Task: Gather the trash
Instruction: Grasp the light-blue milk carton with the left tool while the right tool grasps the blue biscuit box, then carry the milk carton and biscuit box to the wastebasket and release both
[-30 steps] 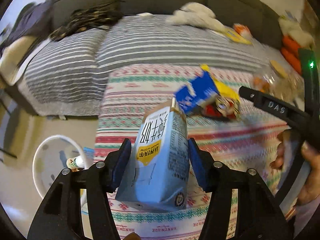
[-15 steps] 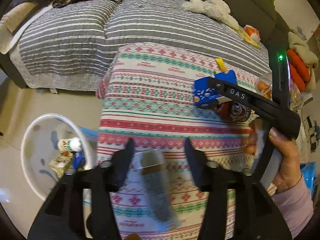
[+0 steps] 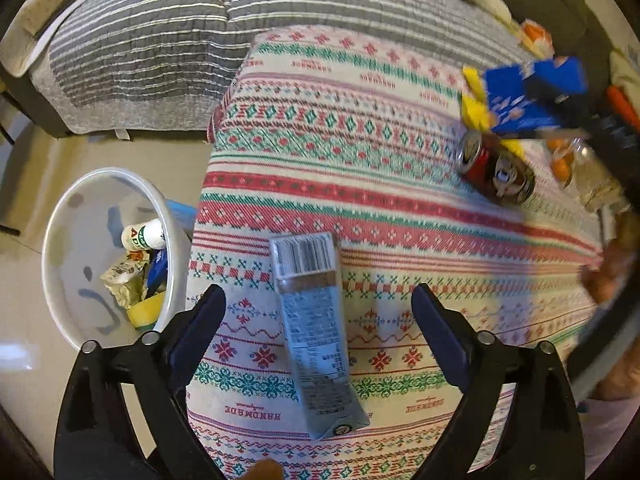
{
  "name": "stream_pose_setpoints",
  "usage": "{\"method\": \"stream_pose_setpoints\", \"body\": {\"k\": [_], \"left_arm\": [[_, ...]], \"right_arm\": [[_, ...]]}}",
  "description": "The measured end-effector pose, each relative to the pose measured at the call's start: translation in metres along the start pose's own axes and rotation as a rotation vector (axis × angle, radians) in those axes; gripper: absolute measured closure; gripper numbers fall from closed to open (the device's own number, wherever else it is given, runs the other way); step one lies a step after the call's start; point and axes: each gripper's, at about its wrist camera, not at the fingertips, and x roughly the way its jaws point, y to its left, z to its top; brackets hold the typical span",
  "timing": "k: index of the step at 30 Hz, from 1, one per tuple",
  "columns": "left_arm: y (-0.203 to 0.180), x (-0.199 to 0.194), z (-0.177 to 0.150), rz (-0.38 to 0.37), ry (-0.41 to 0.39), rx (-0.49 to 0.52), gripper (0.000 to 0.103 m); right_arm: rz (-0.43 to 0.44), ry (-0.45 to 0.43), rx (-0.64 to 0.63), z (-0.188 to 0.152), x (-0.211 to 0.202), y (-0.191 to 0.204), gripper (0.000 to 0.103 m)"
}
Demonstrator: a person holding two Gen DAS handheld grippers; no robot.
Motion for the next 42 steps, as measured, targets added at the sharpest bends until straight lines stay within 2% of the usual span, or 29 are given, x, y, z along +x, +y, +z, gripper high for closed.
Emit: {"method": "stream_pose_setpoints", "body": {"k": [2,4,5,6,8,12,17,24,30,42], "left_arm": [[-0.004,0.007,-0.002,0.022,0.019,0.018,0.034],[-0.006,0.013,-0.002,0.027,0.041,0.024,0.055],[-0.006,0.016,-0.002,0.031,0.045,0.022,0.060],[-0.006,0.017,-0.002,0.031,0.039,0.022,0.070],[-0.009,0.011,-0.002,0.005,-0.006,0.022,0.071],[-0.024,-0.028,-0.002,-0.067,-0.182,0.048,0.071],[-0.040,-0.068,-0.012,-0.157,-0.361,0.054,0.071],[-0.055,-0.092,-0.024,-0.108,-0.558,0.097,0.071],[-0.046,-0.097,-0.030,-0.061,-0.620,0.098,0.071],[0.002,-0.107,-0.036,-0.032,-0.628,0.036,0.071]], "right_arm": [[-0.006,-0.007,-0.001,-0.004,-0.009,-0.005,0.079],[-0.010,-0.010,0.001,-0.011,-0.020,-0.012,0.079],[-0.011,-0.011,0.001,-0.014,-0.022,-0.013,0.079],[-0.013,-0.014,0.004,-0.018,-0.028,-0.016,0.079],[-0.017,-0.025,0.012,-0.026,-0.038,-0.022,0.079],[-0.010,-0.067,0.062,-0.038,-0.064,-0.037,0.079],[-0.012,-0.125,0.106,-0.048,-0.087,-0.040,0.079],[-0.043,-0.208,0.144,-0.067,-0.111,-0.030,0.079],[-0.056,-0.232,0.108,-0.078,-0.114,-0.003,0.079],[-0.001,-0.217,0.057,-0.082,-0.100,0.059,0.079]]}}
